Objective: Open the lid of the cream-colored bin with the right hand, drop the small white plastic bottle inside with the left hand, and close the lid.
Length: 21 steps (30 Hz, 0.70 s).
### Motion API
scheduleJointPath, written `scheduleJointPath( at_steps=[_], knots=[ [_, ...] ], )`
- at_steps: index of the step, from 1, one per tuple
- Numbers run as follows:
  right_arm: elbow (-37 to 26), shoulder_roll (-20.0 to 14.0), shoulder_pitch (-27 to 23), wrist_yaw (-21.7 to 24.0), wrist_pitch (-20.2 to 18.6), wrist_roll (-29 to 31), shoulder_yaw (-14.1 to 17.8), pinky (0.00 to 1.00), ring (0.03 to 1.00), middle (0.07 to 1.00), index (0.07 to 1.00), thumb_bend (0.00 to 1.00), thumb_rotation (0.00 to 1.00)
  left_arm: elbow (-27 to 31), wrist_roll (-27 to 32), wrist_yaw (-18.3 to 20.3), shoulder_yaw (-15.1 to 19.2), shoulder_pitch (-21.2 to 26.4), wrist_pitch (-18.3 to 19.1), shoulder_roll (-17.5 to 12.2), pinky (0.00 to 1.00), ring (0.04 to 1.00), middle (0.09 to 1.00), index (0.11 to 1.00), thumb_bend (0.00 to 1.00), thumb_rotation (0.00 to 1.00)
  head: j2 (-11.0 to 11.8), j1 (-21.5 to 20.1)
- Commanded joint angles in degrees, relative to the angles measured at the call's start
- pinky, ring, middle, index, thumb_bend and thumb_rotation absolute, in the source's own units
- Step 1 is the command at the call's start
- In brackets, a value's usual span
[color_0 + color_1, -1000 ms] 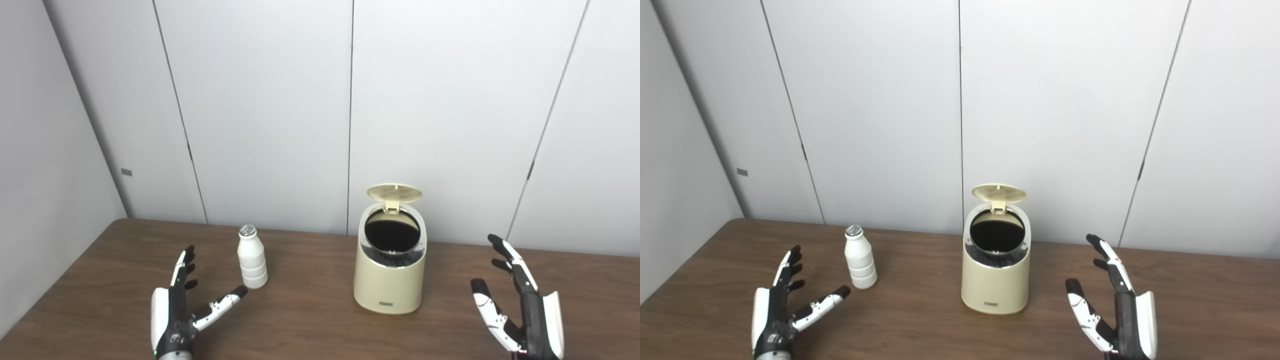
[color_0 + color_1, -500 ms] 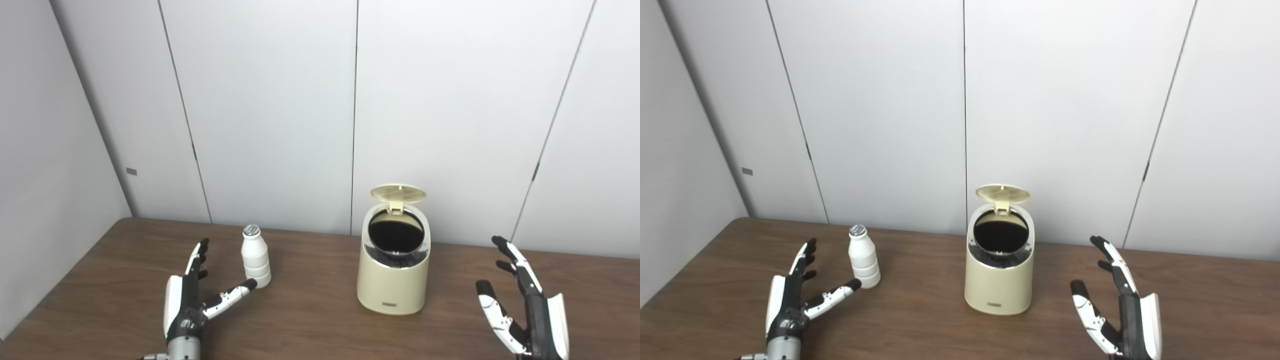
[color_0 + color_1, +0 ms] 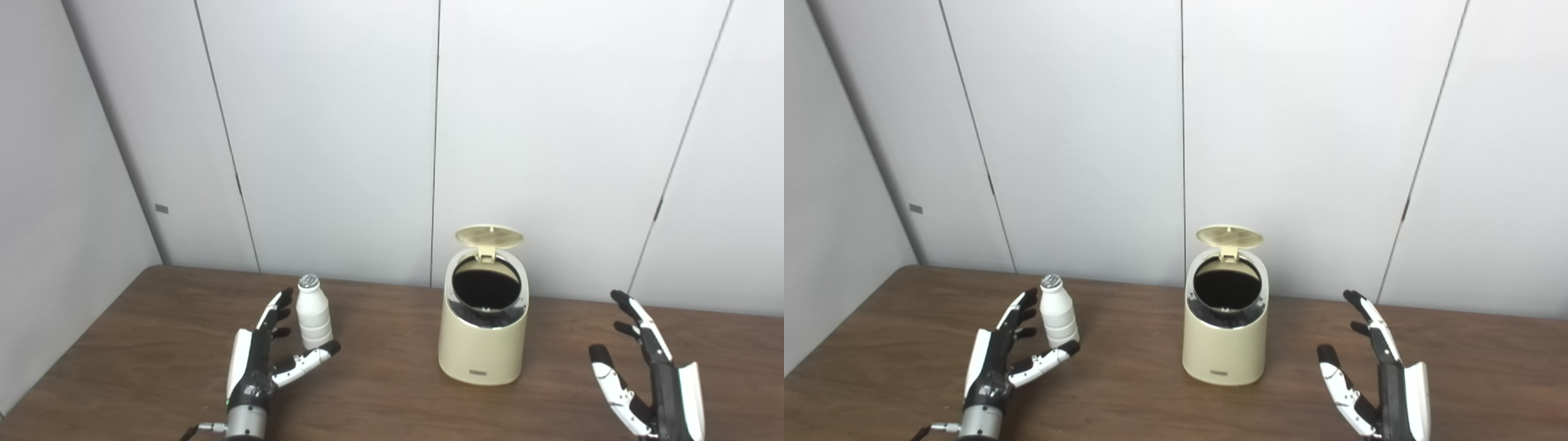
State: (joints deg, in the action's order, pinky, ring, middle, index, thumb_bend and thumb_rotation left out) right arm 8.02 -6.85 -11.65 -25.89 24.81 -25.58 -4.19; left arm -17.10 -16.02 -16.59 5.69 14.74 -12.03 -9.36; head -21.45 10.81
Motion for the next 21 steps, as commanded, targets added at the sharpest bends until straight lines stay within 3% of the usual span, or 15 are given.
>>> scheduleJointPath(
  at_steps=[1,6,10,12,16,21],
  knots=[
    [-0.4,-1.1,1.7,0.5,1.1,-1.0,0.9,0.75,0.869,0.877,0.846,0.17,0.67,-0.7,-0.7,-3.5,0.5,1.8,-2.9,1.1,0.76,0.850,0.865,0.889,1.00,0.39,0.1,0.0],
    [-0.8,-0.9,2.1,1.3,0.8,-1.1,1.4,0.74,0.867,0.876,0.837,0.17,0.62,-2.3,-2.8,-7.9,1.0,2.7,-3.4,1.8,0.78,0.865,0.874,0.894,1.00,0.37,0.0,-0.1],
    [-0.8,-0.9,2.3,1.8,1.1,-0.8,1.8,0.75,0.871,0.879,0.841,0.16,0.62,-3.1,-3.5,-9.3,0.9,3.1,-3.1,1.7,0.79,0.872,0.890,0.906,1.00,0.36,0.1,0.1],
    [-1.1,-0.9,2.4,2.3,1.0,-0.5,1.8,0.76,0.873,0.880,0.842,0.16,0.62,-2.9,-3.6,-9.8,1.0,3.2,-2.2,1.8,0.78,0.870,0.890,0.905,1.00,0.35,0.1,0.1],
    [-1.6,-0.8,2.9,3.1,0.8,-0.4,2.0,0.76,0.867,0.882,0.840,0.14,0.52,-2.2,-4.9,-10.9,1.0,3.4,1.0,1.8,0.75,0.843,0.867,0.886,0.99,0.28,-0.1,-0.1],
    [-2.5,-0.5,3.5,4.0,0.3,-0.9,2.2,0.75,0.864,0.882,0.841,0.14,0.50,-2.4,-4.7,-10.4,0.8,3.8,3.0,1.4,0.71,0.826,0.855,0.887,1.00,0.26,-0.3,-0.3]
  ],
)
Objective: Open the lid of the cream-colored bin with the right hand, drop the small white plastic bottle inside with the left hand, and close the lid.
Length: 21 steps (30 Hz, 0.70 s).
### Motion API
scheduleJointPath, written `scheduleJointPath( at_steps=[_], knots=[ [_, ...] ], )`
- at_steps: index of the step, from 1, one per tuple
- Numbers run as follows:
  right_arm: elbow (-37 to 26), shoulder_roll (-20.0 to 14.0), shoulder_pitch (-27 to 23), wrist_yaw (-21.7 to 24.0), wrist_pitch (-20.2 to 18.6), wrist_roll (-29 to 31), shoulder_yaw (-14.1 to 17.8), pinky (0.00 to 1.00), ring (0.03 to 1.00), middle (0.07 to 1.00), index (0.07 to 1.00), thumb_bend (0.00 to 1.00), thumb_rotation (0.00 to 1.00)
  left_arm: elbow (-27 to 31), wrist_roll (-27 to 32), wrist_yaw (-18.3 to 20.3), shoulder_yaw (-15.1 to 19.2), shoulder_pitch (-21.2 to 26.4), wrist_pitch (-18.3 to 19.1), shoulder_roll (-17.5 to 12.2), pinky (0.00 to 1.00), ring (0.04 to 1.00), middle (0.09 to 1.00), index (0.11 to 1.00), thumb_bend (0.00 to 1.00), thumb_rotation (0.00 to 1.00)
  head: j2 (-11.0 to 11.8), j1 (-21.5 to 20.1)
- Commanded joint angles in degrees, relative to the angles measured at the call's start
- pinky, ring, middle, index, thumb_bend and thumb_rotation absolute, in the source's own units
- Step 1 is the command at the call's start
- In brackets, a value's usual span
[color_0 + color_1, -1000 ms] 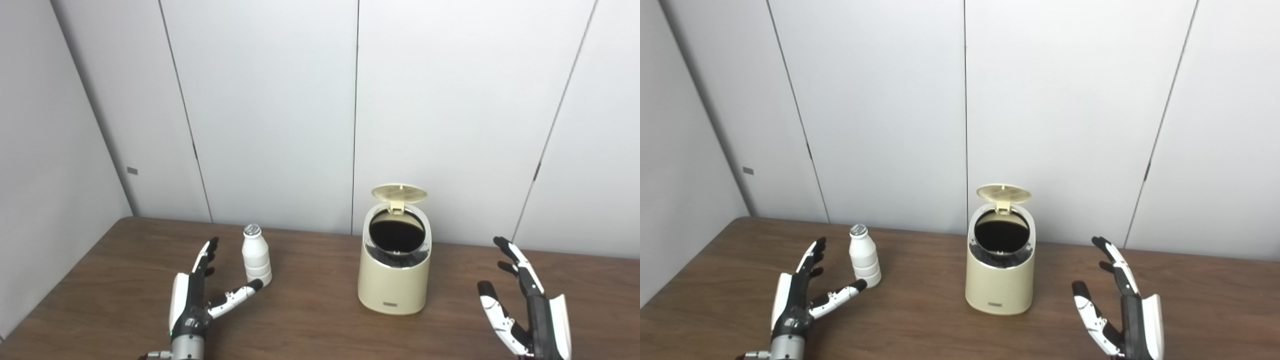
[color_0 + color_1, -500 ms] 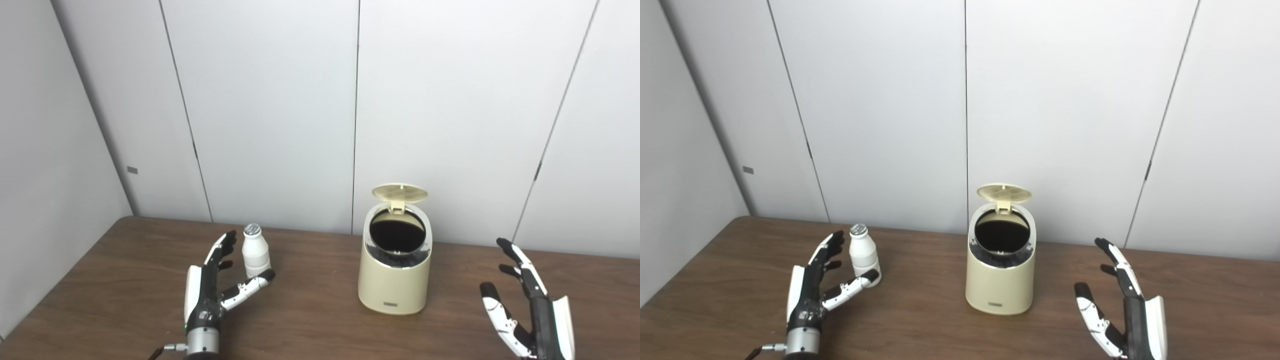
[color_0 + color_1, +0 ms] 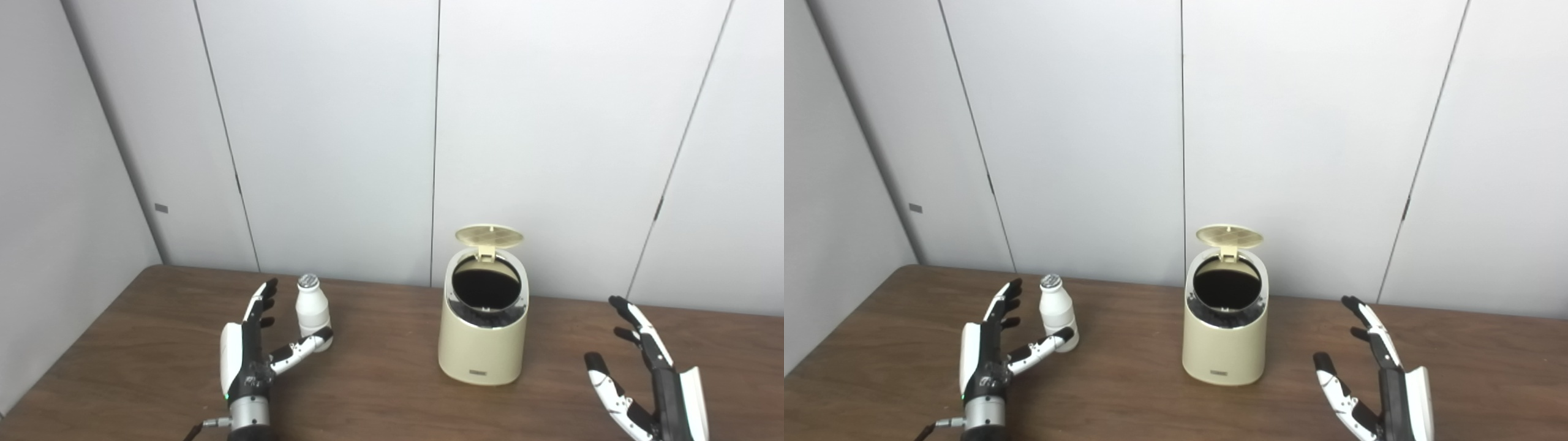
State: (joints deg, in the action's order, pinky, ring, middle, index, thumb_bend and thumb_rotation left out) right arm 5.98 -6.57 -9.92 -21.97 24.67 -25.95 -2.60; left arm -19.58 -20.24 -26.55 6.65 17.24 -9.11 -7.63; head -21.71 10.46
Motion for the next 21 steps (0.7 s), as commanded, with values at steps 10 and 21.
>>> scheduleJointPath(
  at_steps=[10,21],
  knots=[
    [-1.1,-0.4,2.1,0.9,0.4,-0.8,1.1,0.73,0.862,0.882,0.836,0.12,0.44,-0.5,-2.1,0.7,-1.8,2.6,5.2,-1.0,0.66,0.763,0.784,0.815,1.00,0.20,-0.2,-0.1],
    [-1.1,0.0,2.3,1.1,0.1,-2.1,1.2,0.72,0.851,0.874,0.822,0.14,0.43,-2.4,-2.0,2.0,-3.3,4.0,6.2,-1.5,0.64,0.742,0.751,0.769,1.00,0.14,-0.2,-0.3]
  ],
)
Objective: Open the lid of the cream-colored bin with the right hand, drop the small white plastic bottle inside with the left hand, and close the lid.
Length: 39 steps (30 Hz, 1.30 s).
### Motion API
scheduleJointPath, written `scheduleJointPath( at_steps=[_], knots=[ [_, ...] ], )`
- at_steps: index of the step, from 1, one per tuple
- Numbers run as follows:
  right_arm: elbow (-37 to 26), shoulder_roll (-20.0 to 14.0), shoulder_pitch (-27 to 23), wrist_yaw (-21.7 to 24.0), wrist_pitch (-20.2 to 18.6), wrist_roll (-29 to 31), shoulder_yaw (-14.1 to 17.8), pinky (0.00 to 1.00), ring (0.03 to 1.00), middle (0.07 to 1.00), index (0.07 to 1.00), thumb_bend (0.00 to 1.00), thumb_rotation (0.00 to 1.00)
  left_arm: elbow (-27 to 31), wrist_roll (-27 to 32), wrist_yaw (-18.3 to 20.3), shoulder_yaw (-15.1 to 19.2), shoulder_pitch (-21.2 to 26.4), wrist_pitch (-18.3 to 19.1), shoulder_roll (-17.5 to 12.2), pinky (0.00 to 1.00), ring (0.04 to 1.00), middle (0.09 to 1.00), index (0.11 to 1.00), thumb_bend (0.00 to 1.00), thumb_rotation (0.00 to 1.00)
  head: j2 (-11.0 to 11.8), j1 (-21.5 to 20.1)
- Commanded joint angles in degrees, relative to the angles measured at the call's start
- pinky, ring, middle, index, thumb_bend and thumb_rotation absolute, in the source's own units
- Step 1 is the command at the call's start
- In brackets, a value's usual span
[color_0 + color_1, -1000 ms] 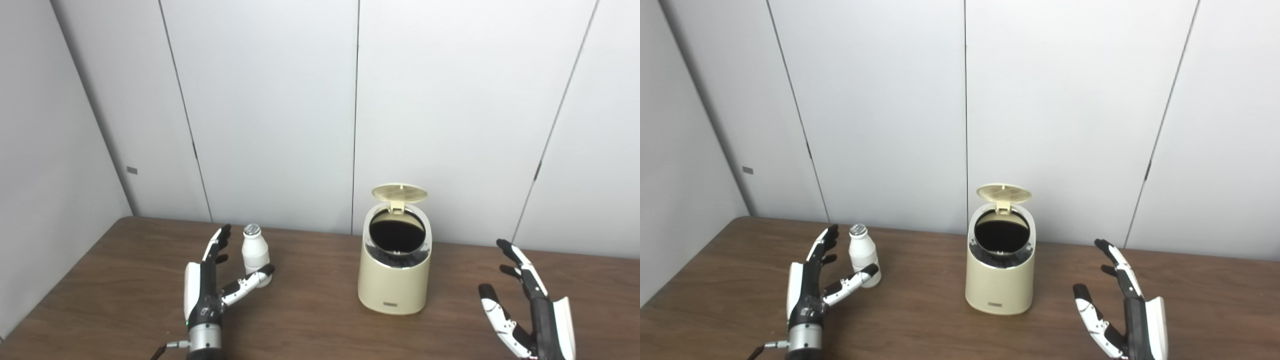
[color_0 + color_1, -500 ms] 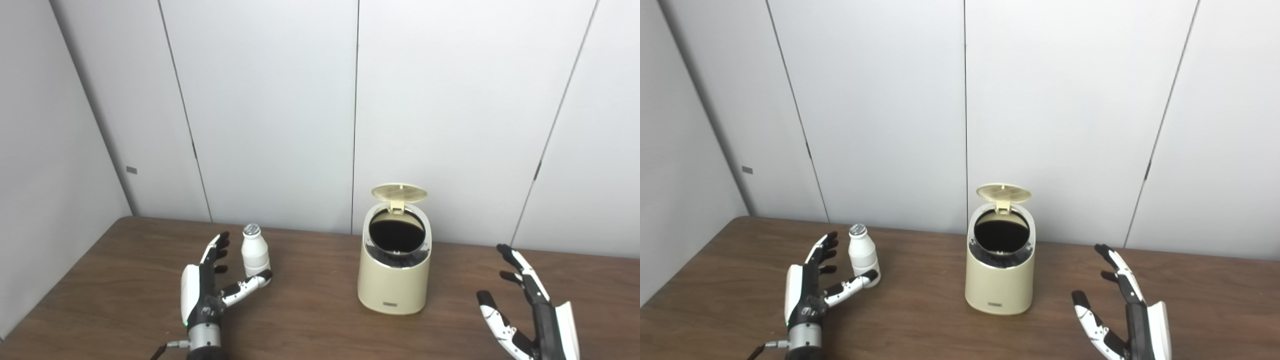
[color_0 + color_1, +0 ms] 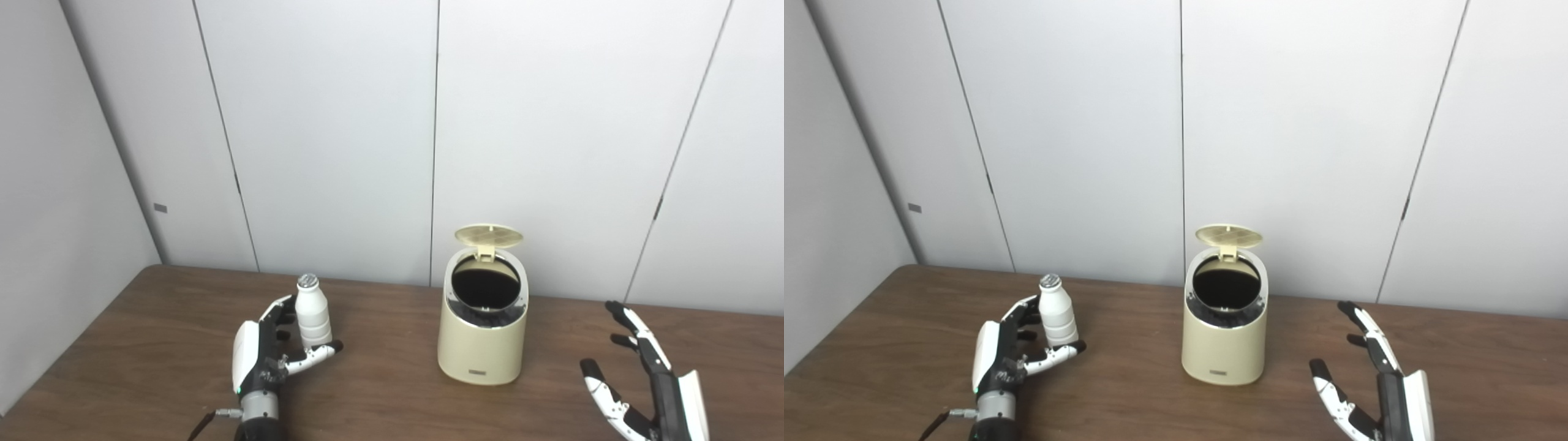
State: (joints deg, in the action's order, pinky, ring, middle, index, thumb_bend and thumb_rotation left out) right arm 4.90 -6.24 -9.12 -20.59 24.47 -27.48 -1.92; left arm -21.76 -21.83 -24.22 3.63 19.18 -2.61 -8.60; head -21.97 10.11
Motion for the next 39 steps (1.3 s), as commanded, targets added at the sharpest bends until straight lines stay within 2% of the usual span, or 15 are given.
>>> scheduleJointPath(
  at_steps=[1,5,9,12,13,14,15,22,26,27,29,31,33,38,39],
  knots=[
    [0.1,-0.3,1.4,-0.3,0.3,-0.6,0.5,0.73,0.853,0.875,0.828,0.14,0.42,-0.4,-0.7,-0.5,-0.4,2.1,-0.2,-0.6,0.64,0.740,0.748,0.764,1.00,0.14,0.0,-0.2],
    [0.6,-0.3,1.3,-0.3,0.4,-0.6,0.5,0.74,0.852,0.875,0.830,0.14,0.38,-1.5,-0.7,-1.1,-0.6,2.7,-0.7,-0.3,0.63,0.725,0.734,0.746,0.99,0.12,0.1,-0.4],
    [0.8,-0.2,1.4,0.0,0.5,-0.2,0.4,0.75,0.859,0.880,0.836,0.15,0.37,-3.7,-0.1,-4.5,0.4,3.6,-3.3,0.8,0.59,0.680,0.682,0.692,0.96,0.08,0.1,-0.4],
    [0.7,-0.1,1.5,0.2,0.3,-0.2,0.3,0.76,0.861,0.880,0.835,0.15,0.41,-5.5,1.6,-8.1,2.3,4.6,-7.0,2.3,0.53,0.591,0.595,0.594,0.91,0.01,0.0,-0.8],
    [0.7,0.0,1.6,0.3,0.1,-0.2,0.3,0.75,0.859,0.879,0.833,0.16,0.42,-6.0,1.9,-9.4,2.9,4.9,-8.3,2.7,0.49,0.550,0.560,0.542,0.72,0.03,0.1,-0.8],
    [0.6,0.0,1.6,0.4,-0.3,-0.2,0.4,0.76,0.862,0.882,0.837,0.16,0.43,-6.2,2.3,-10.5,3.5,5.1,-9.2,3.1,0.44,0.493,0.512,0.513,0.60,0.01,0.1,-0.8],
    [0.5,0.1,1.7,0.5,-0.6,-0.2,0.4,0.76,0.863,0.885,0.838,0.15,0.43,-6.2,2.2,-11.5,3.8,5.3,-9.5,3.3,0.41,0.474,0.495,0.501,0.55,0.01,0.2,-0.9],
    [0.6,0.0,1.7,0.5,-0.8,-0.3,0.1,0.75,0.858,0.882,0.834,0.15,0.48,-6.3,3.5,-12.4,4.6,5.9,-11.0,3.2,0.35,0.445,0.465,0.490,0.50,0.00,0.4,-0.8],
    [0.7,0.1,1.6,0.4,-0.7,-0.3,0.0,0.74,0.859,0.883,0.829,0.16,0.45,-5.8,3.1,-12.5,4.3,5.9,-10.3,3.0,0.47,0.535,0.483,0.442,0.50,0.00,0.5,-1.0],
    [0.8,0.2,1.6,0.3,-0.7,-0.4,0.0,0.74,0.860,0.883,0.829,0.16,0.45,-5.7,3.1,-12.3,4.3,5.9,-10.1,3.0,0.50,0.502,0.499,0.448,0.50,0.00,0.5,-1.0],
    [0.7,0.2,1.7,0.3,-0.9,-0.6,0.0,0.74,0.860,0.883,0.829,0.16,0.45,-5.4,2.7,-12.1,4.0,5.8,-9.9,2.8,0.61,0.586,0.509,0.453,0.52,0.00,0.5,-1.1],
    [0.6,0.3,1.7,0.3,-1.1,-0.6,0.0,0.75,0.860,0.883,0.829,0.16,0.45,-4.9,1.8,-12.0,3.4,5.6,-10.0,2.5,0.87,0.626,0.490,0.472,0.52,0.00,0.5,-1.1],
    [0.5,0.4,1.7,0.4,-1.4,-0.6,0.0,0.75,0.860,0.883,0.832,0.16,0.46,-2.5,1.7,-11.5,2.9,4.8,-10.2,2.8,0.97,0.668,0.478,0.487,0.52,0.00,0.6,-1.2],
    [0.9,0.3,1.5,-0.1,-1.1,-1.2,0.0,0.75,0.856,0.880,0.832,0.16,0.48,4.8,3.0,-8.5,1.0,2.2,-12.4,3.5,1.00,0.759,0.491,0.467,0.52,0.00,0.5,-1.7],
    [1.0,0.3,1.5,0.0,-1.1,-1.1,0.0,0.75,0.857,0.881,0.835,0.17,0.53,7.5,3.8,-7.2,0.5,1.4,-12.6,3.9,1.00,0.764,0.496,0.462,0.52,0.00,0.5,-1.7]
  ],
)
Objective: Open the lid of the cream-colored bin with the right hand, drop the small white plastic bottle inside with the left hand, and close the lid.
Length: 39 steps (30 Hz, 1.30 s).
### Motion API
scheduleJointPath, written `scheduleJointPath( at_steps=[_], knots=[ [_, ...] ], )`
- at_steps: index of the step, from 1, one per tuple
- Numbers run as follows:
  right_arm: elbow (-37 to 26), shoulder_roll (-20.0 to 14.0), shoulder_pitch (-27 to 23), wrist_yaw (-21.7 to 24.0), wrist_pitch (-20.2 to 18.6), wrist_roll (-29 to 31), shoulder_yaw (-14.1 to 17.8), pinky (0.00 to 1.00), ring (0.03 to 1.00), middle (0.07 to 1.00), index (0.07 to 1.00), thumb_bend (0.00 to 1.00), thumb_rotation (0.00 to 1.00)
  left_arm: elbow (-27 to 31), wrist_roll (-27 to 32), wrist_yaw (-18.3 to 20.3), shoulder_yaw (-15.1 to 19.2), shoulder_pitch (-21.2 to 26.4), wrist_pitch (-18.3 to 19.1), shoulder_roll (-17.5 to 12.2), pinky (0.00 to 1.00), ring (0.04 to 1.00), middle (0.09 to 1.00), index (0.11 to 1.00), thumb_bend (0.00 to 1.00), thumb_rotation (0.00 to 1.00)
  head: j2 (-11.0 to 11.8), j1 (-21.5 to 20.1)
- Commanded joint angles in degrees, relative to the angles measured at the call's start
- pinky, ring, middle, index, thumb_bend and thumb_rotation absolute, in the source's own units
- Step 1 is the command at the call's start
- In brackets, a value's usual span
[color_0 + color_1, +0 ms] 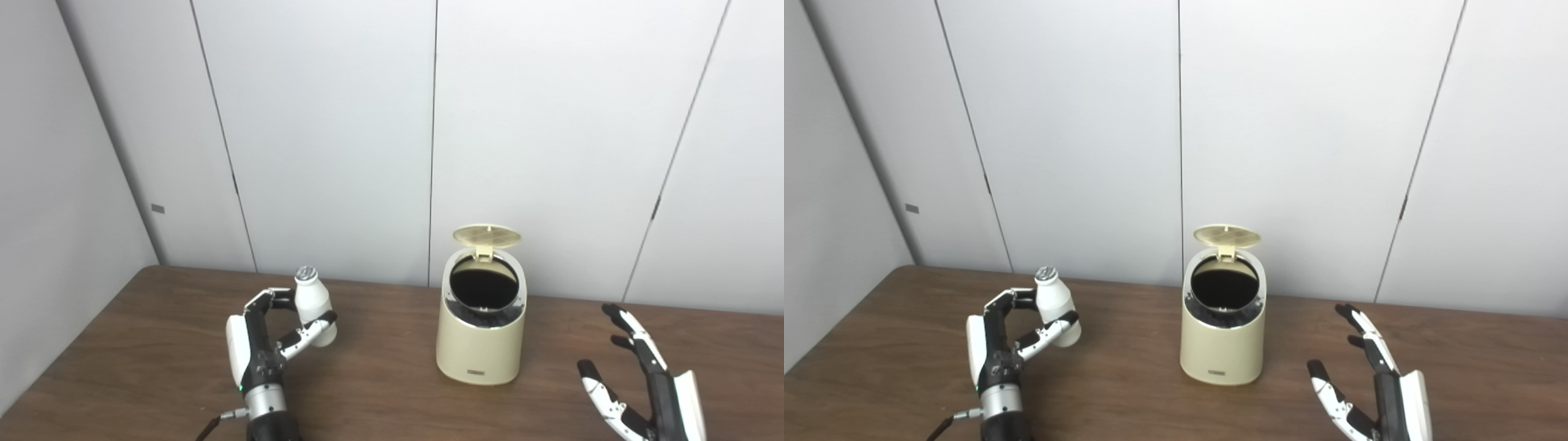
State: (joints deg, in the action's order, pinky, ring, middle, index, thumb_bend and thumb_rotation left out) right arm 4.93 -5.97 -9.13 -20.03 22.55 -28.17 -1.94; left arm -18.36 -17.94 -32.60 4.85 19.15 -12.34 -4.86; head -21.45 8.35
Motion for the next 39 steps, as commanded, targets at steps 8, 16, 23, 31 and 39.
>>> scheduleJointPath(
  at_steps=[8,16,23,31,39],
  knots=[
    [1.4,0.5,1.2,-0.5,0.2,-0.8,-0.2,0.76,0.858,0.879,0.837,0.20,0.62,13.8,3.7,10.2,-4.3,-0.1,-7.6,1.4,0.64,0.745,0.615,0.479,0.52,0.04,0.3,-0.3],
    [1.5,0.9,1.1,-0.2,0.0,-0.3,-0.3,0.77,0.865,0.887,0.849,0.21,0.63,16.8,0.4,12.6,-6.0,1.7,-8.6,3.5,1.00,0.814,0.489,0.480,0.52,0.00,0.6,-0.9],
    [2.0,1.3,0.8,-1.0,0.0,-1.3,-0.4,0.76,0.863,0.888,0.852,0.21,0.61,15.5,-0.1,13.4,-6.3,4.2,-9.6,5.1,1.00,0.866,0.608,0.479,0.52,0.02,0.8,-1.7],
    [1.7,2.0,0.9,-1.9,-0.6,-2.5,-0.2,0.76,0.857,0.883,0.846,0.24,0.68,9.4,-2.6,11.4,-8.3,8.1,-14.5,6.0,1.00,0.849,0.508,0.474,0.52,0.00,0.9,-3.1],
    [2.0,2.2,0.6,-2.5,-0.1,-2.4,-0.4,0.76,0.858,0.885,0.849,0.23,0.67,1.5,-3.8,7.9,-11.4,12.2,-14.6,5.2,1.00,0.865,0.499,0.470,0.52,0.00,1.1,-3.8]
  ],
)
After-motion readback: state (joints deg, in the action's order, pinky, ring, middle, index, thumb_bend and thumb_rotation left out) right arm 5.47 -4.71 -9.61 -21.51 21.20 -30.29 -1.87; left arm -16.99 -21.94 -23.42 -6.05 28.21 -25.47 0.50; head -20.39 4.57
